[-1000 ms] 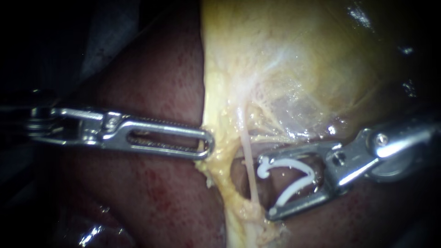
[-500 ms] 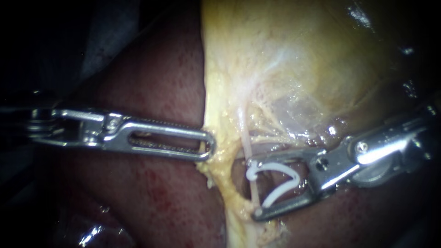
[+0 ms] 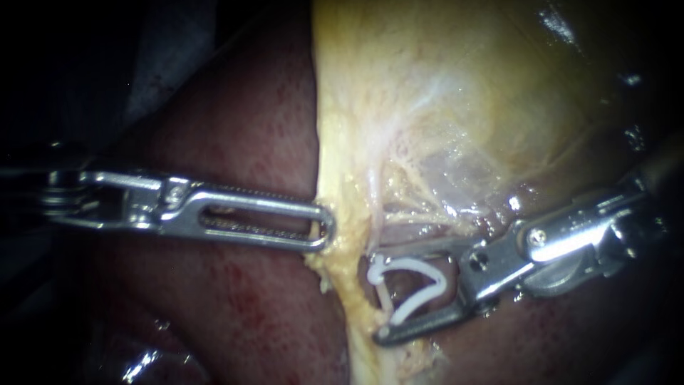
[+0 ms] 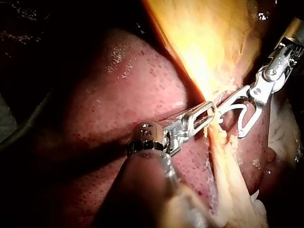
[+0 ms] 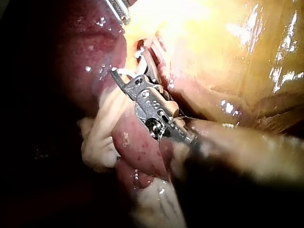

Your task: Clipping first clip left tube

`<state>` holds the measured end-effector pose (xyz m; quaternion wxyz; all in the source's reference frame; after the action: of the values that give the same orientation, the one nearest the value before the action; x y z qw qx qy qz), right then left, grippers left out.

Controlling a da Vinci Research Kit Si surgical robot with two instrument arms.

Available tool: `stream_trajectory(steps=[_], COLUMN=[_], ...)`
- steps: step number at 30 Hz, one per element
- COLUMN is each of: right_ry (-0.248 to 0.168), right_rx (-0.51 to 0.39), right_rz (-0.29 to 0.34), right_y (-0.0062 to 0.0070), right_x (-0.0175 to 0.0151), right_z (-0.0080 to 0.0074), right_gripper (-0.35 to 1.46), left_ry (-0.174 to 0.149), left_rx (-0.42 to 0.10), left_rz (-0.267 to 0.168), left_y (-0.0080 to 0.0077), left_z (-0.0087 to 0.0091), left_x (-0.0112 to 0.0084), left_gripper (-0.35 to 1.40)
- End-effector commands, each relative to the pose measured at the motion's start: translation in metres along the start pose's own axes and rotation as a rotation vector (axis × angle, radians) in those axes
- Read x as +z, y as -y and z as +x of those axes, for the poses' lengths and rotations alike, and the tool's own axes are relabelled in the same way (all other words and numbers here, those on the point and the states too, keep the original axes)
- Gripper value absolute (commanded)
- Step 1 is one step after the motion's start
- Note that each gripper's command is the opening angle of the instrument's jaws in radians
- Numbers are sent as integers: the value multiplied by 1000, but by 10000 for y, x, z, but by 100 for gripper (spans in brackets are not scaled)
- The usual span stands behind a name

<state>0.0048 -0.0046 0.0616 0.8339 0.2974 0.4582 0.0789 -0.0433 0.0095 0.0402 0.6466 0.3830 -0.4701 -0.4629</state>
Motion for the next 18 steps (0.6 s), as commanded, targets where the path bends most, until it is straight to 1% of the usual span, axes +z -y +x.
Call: stream_trajectory(steps=[1,12,18], right_ry=[0,2,5], right_rx=[-1,-2,-7], right_rz=[3,8,14], right_y=[0,0,-1], right_x=[0,11,20], right_z=[1,3,-2], right_gripper=[59,59,59], left_ry=[0,-1,-1], left_rx=[0,-6,-5], left_rz=[-1,1,1], left_y=[0,0,0], left_z=[0,1,1], left_x=[0,1,2], left_gripper=[-35,-35,-35])
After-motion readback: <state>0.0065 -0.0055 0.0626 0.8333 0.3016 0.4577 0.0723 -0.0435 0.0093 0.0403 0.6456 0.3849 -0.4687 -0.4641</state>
